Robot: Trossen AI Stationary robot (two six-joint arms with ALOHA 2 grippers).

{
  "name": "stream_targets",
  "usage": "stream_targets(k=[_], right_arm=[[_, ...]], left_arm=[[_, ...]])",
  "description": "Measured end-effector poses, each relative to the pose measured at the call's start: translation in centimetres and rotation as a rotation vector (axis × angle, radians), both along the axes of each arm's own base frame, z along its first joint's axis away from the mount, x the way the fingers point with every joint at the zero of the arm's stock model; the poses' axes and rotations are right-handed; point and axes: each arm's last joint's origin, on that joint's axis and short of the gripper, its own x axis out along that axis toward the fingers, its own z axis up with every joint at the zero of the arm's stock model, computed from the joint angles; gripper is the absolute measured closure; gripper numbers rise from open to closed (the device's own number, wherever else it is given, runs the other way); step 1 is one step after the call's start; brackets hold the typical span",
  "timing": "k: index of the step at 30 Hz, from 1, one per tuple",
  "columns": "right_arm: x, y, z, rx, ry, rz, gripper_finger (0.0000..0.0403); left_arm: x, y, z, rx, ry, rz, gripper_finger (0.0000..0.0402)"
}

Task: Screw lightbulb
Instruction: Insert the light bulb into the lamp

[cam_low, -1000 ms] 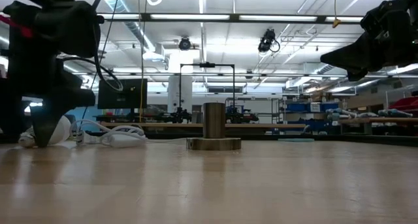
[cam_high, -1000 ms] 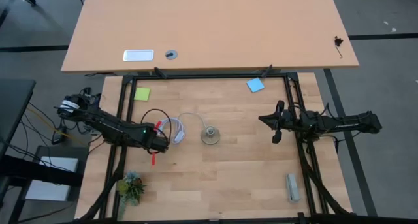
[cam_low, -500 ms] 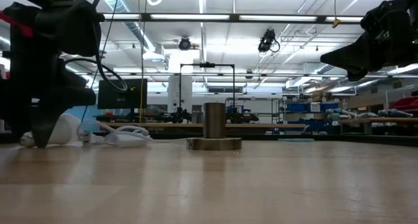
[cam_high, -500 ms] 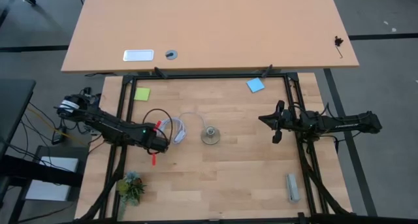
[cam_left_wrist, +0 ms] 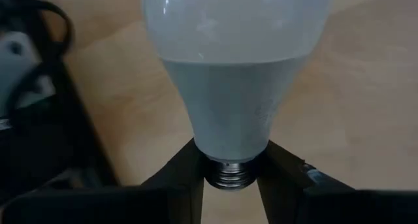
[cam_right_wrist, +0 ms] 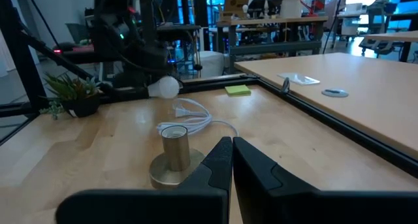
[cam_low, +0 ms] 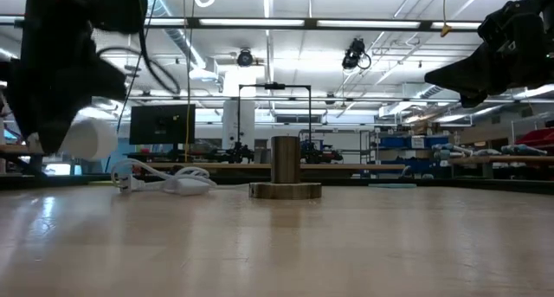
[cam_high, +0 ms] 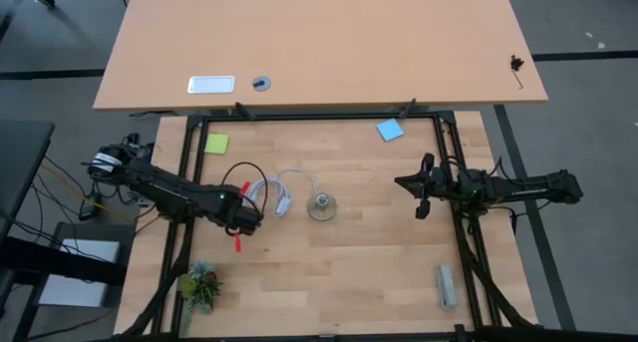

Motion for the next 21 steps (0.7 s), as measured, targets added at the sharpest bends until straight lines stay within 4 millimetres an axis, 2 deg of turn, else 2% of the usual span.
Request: stream_targets(k=[4, 9, 21], right_arm=[[0.0, 0.0, 0.0, 0.000, 0.000, 0.000, 0.0380], [0.0, 0.0, 0.0, 0.000, 0.000, 0.000, 0.0380], [0.0, 0.0, 0.0, 0.000, 0.000, 0.000, 0.0380]], left_arm=[[0.8, -0.6, 3.2, 0.033, -0.022, -0.079, 0.0302], [2.5, -0.9, 6.5, 0.169, -0.185, -0.239, 0.0304], [8.0, 0.3, 9.6, 0.495, -0.571, -0.617, 0.0304]])
